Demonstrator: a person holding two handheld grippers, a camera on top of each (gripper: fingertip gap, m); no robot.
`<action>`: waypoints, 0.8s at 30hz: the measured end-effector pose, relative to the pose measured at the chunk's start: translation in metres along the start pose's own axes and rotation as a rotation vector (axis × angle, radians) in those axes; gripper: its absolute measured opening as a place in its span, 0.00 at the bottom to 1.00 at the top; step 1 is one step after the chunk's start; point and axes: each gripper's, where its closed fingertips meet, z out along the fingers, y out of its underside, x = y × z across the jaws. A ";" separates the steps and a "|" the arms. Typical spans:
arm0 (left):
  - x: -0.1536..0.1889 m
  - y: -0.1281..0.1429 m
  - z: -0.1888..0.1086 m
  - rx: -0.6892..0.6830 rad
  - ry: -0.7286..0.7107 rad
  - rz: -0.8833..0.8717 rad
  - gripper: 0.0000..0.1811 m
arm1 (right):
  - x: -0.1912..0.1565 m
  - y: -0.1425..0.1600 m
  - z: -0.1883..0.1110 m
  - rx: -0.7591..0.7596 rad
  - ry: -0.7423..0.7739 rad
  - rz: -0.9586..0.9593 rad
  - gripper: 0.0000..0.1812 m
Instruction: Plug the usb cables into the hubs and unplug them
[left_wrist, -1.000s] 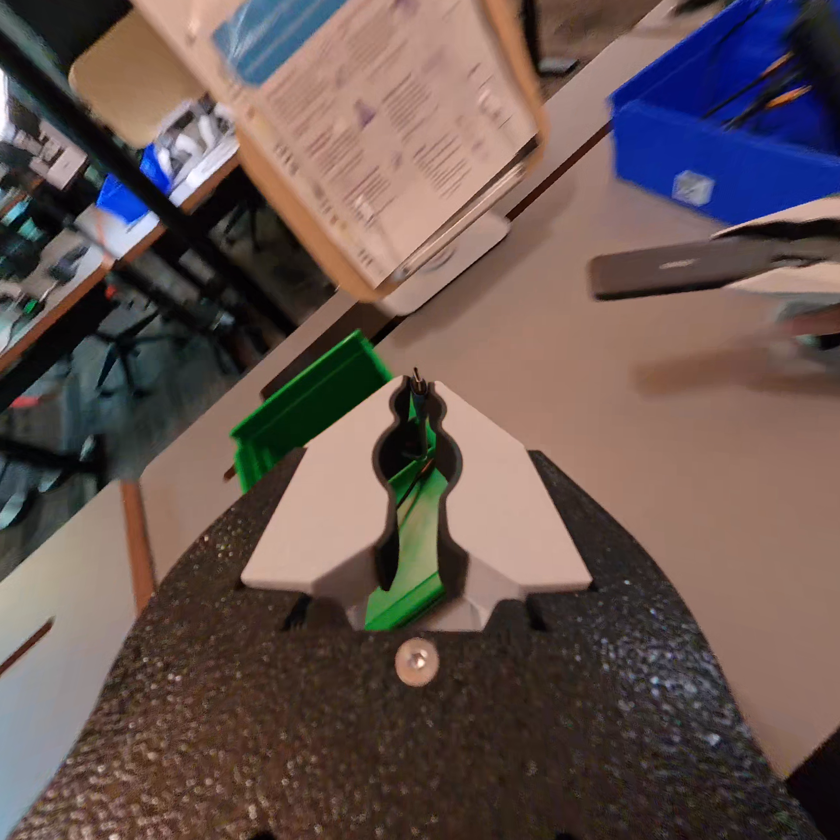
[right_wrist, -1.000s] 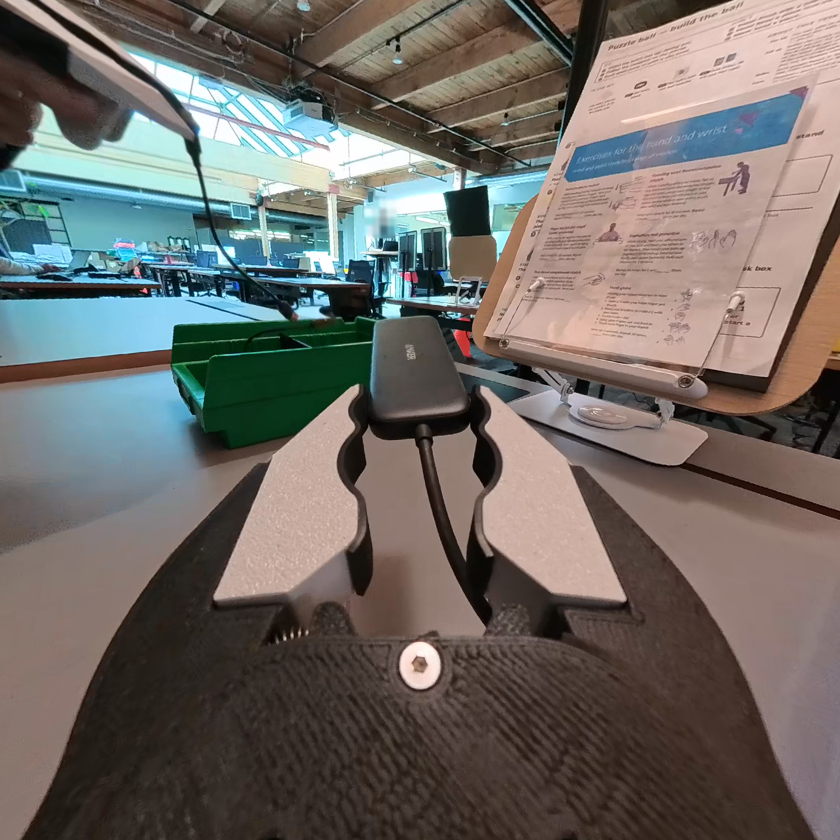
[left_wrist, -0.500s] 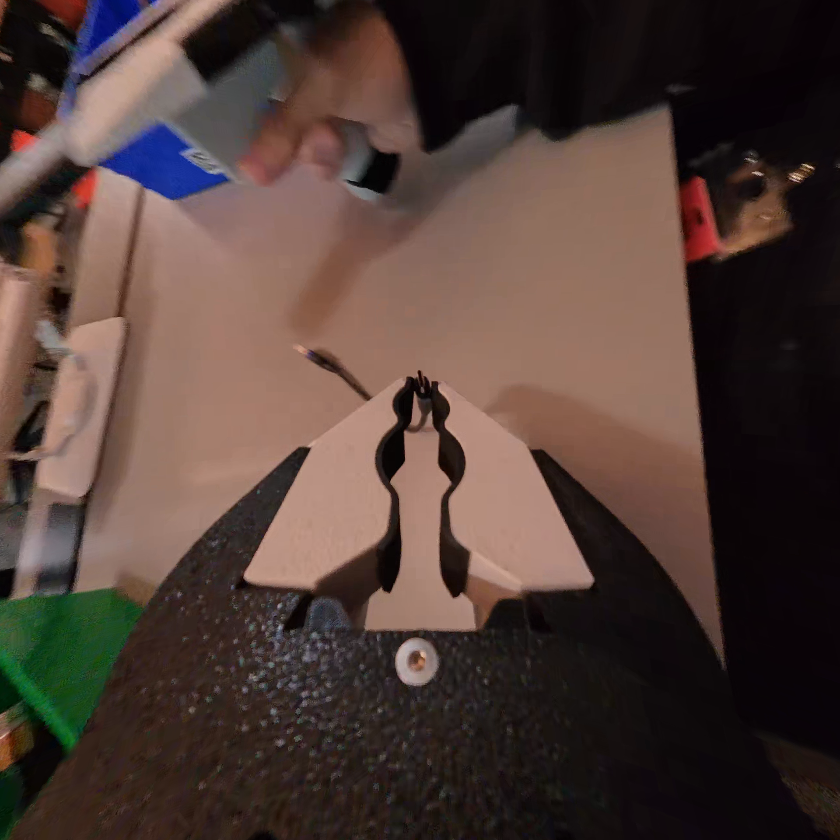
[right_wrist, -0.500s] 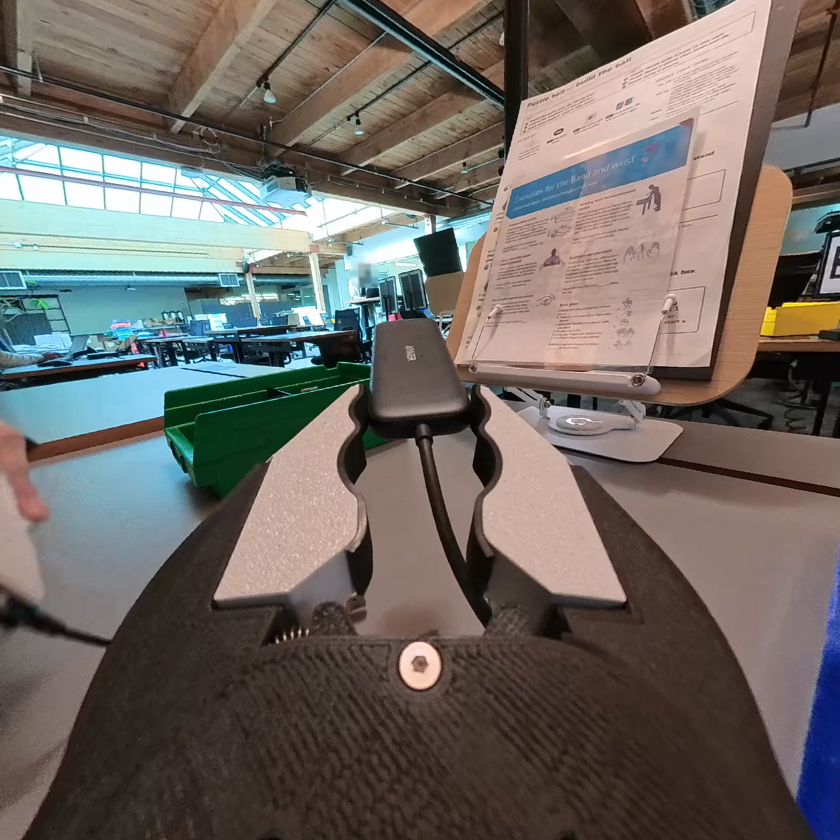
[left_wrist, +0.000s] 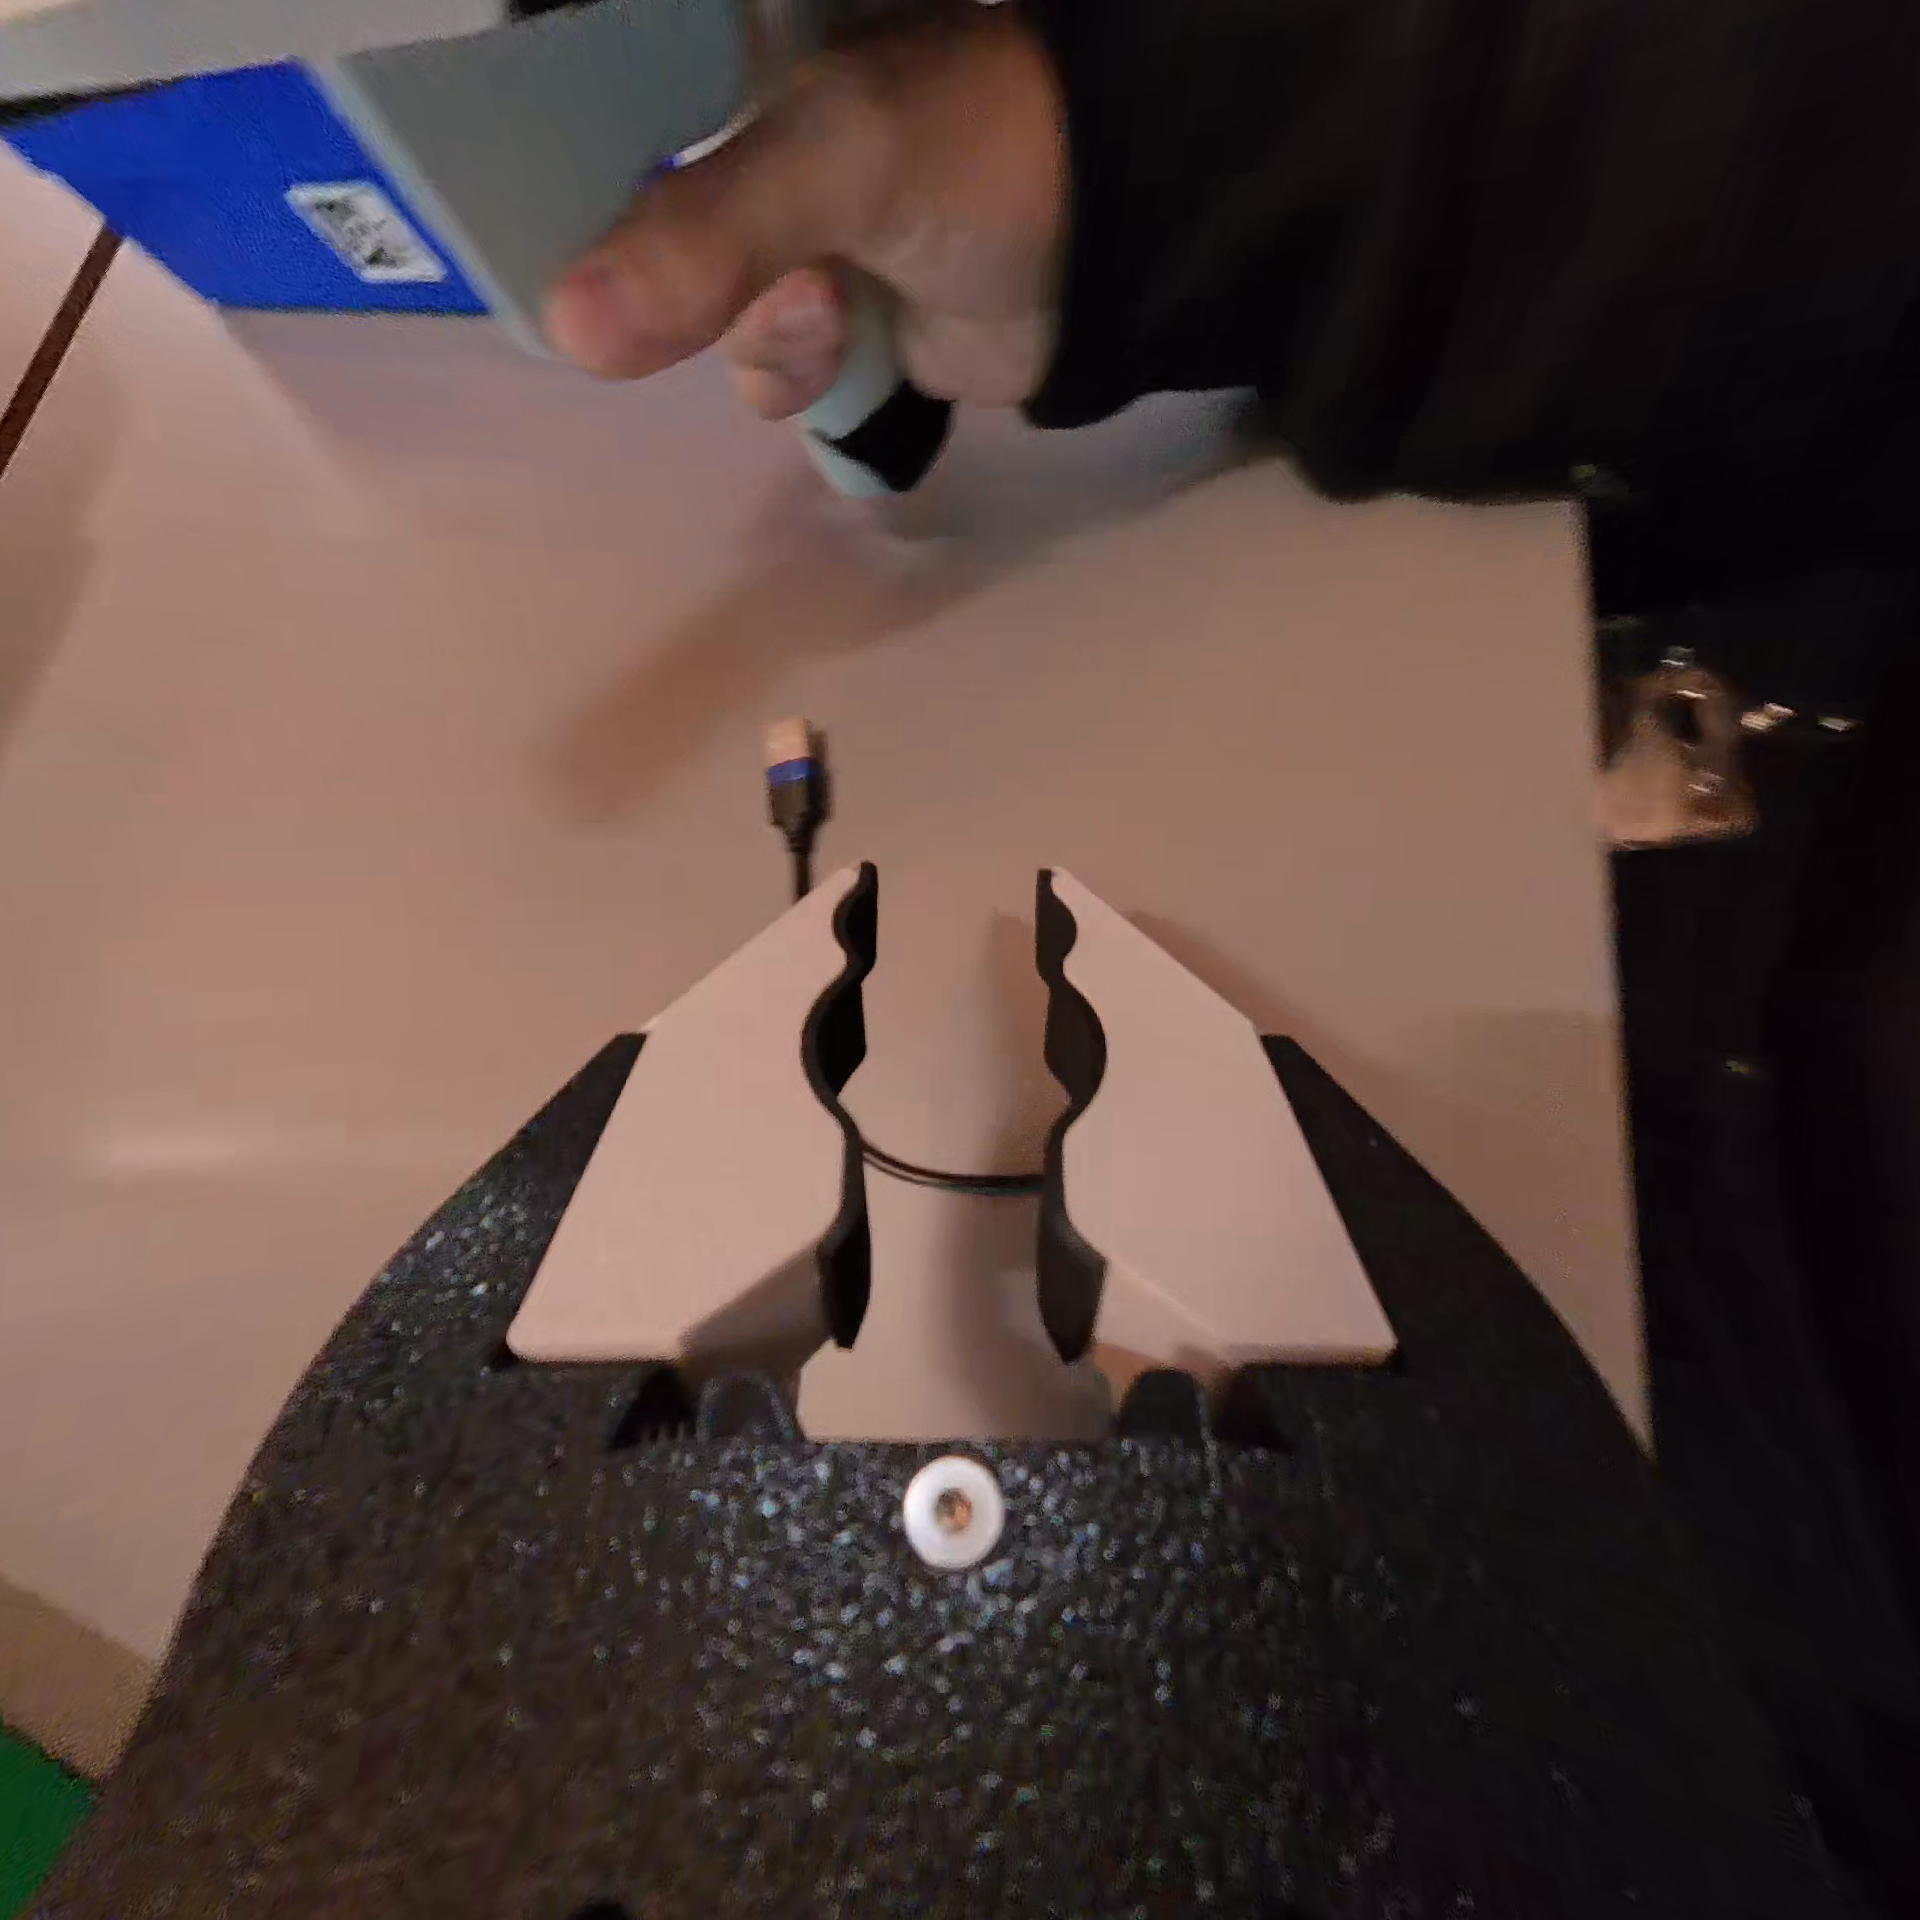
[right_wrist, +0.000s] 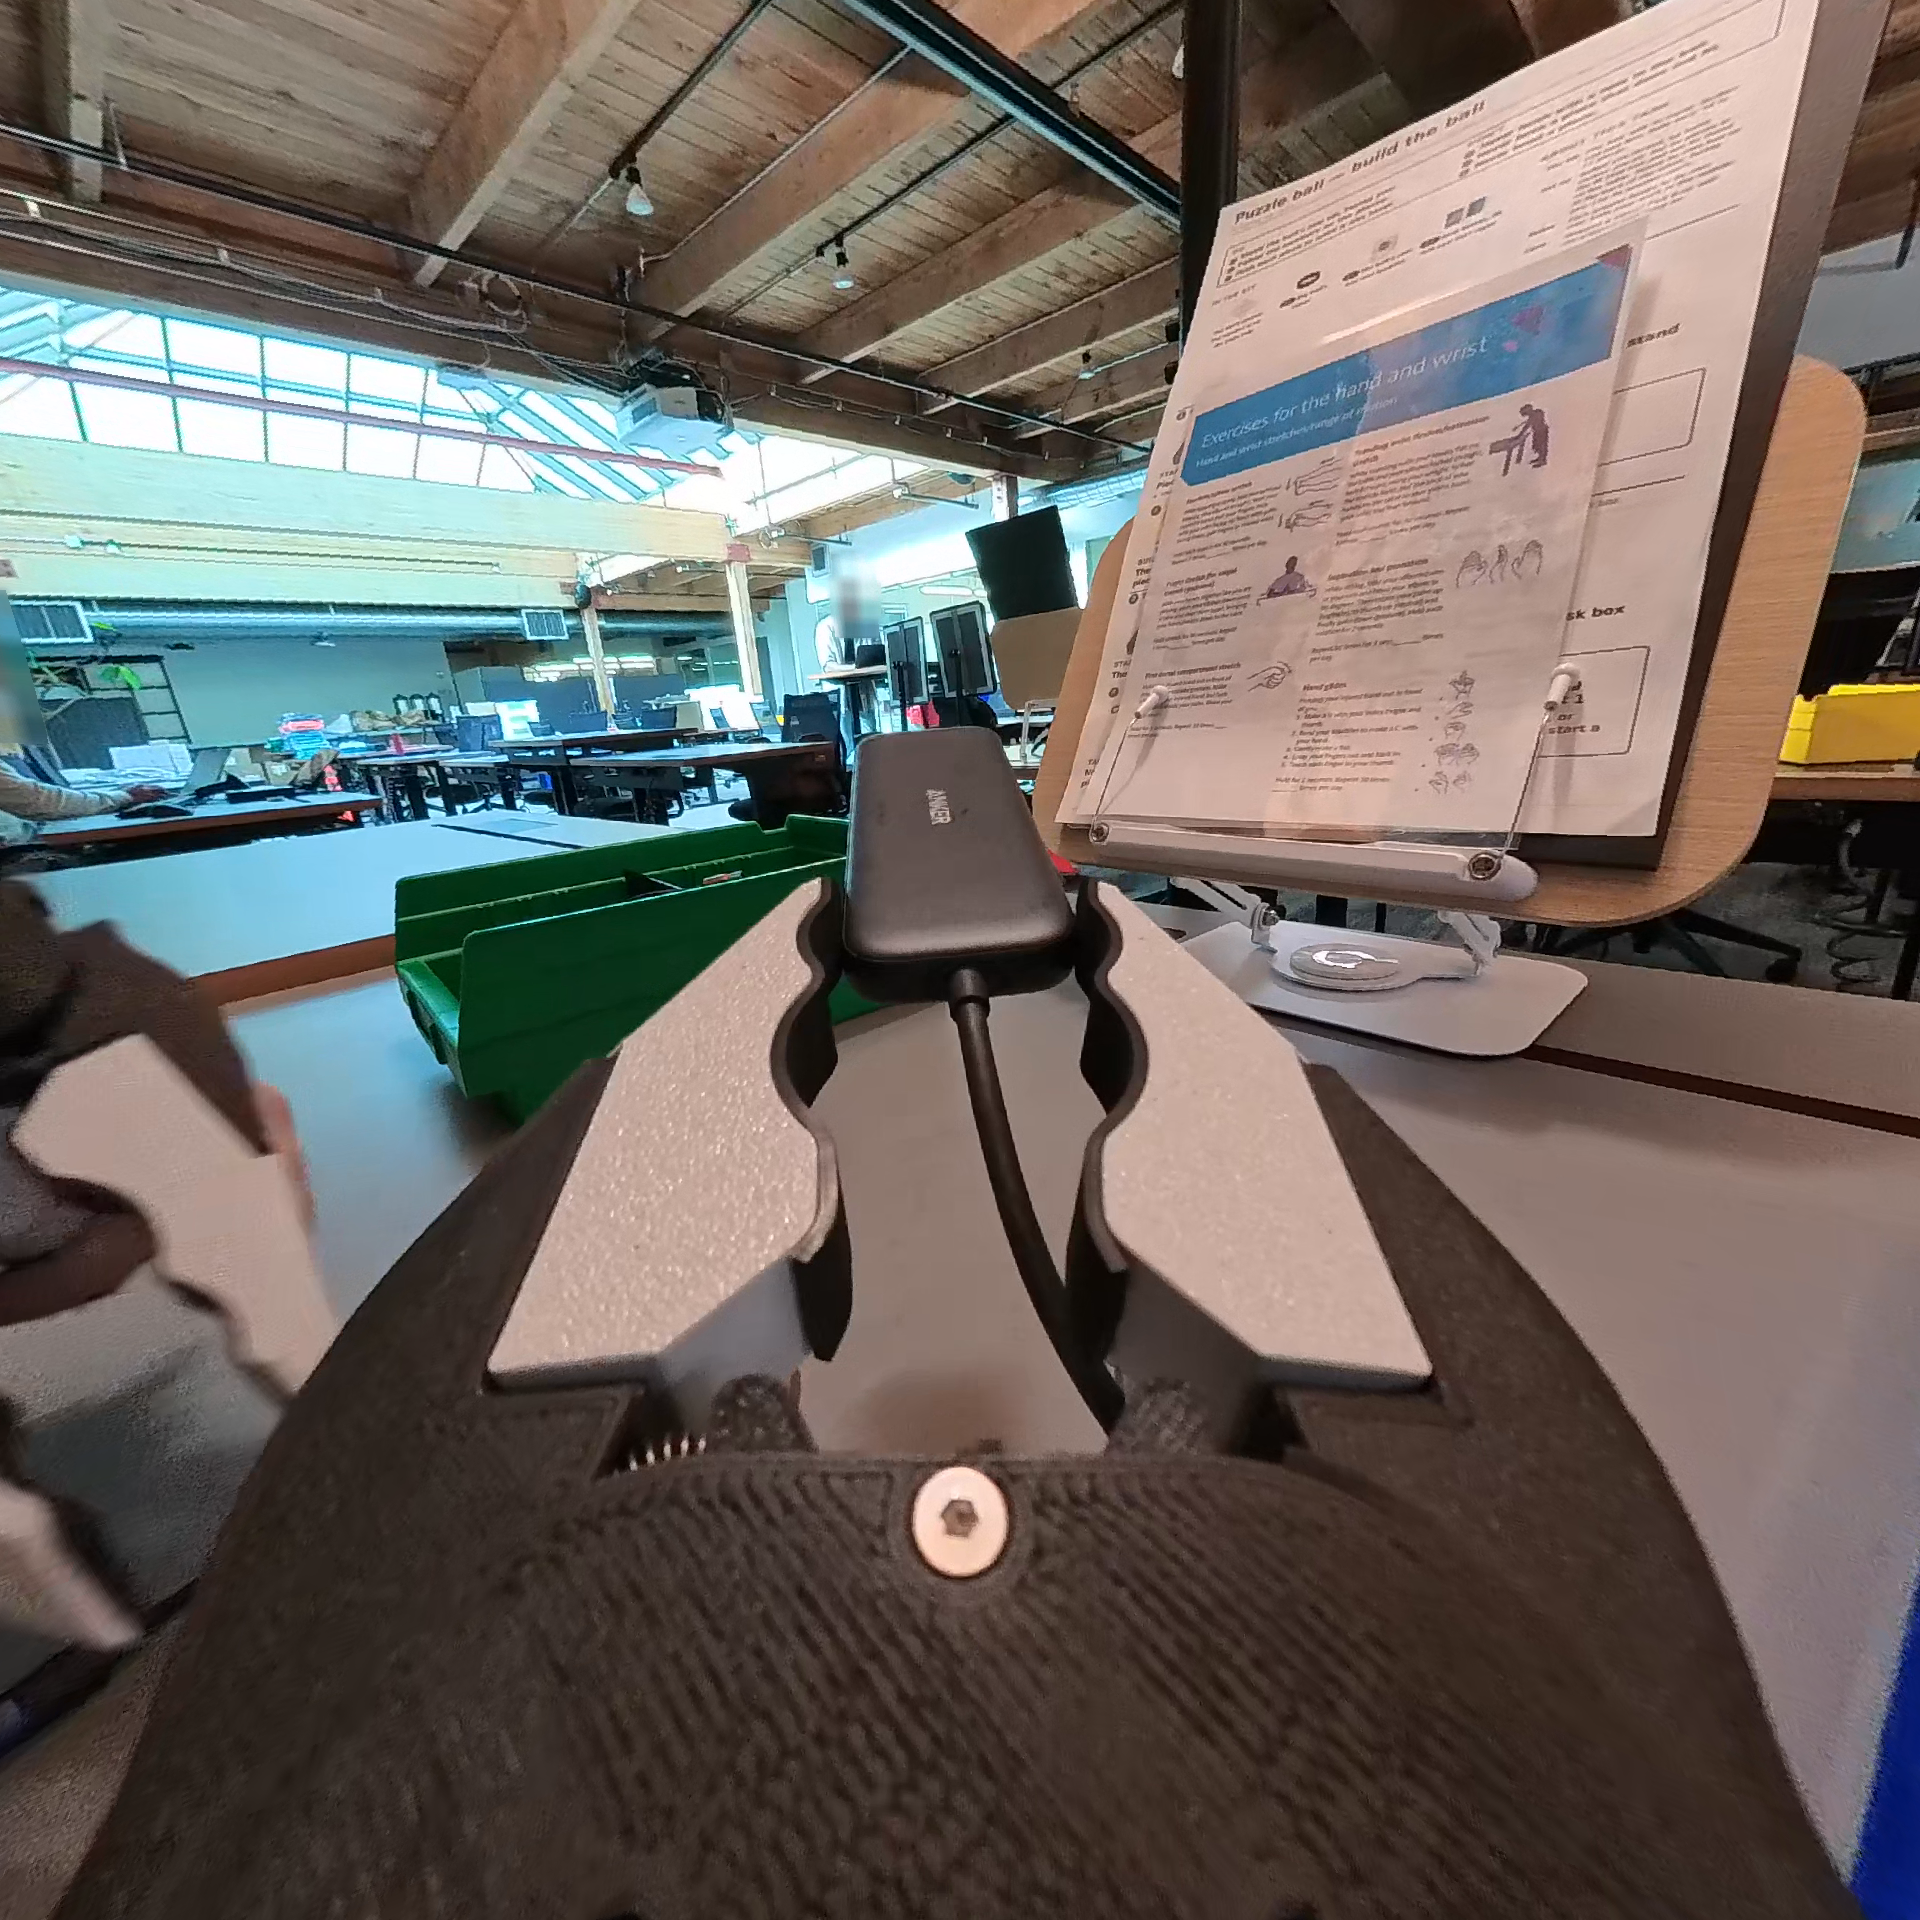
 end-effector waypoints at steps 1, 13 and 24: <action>-0.009 0.003 0.006 -0.021 -0.011 -0.023 0.15 | 0.000 0.000 0.000 -0.001 -0.001 -0.003 0.24; -0.042 0.024 0.052 -0.172 -0.026 -0.235 0.00 | 0.002 0.000 0.000 -0.005 -0.003 -0.005 0.24; -0.146 -0.013 -0.036 0.072 -0.762 0.128 0.00 | 0.008 -0.003 -0.002 0.008 0.018 0.004 0.24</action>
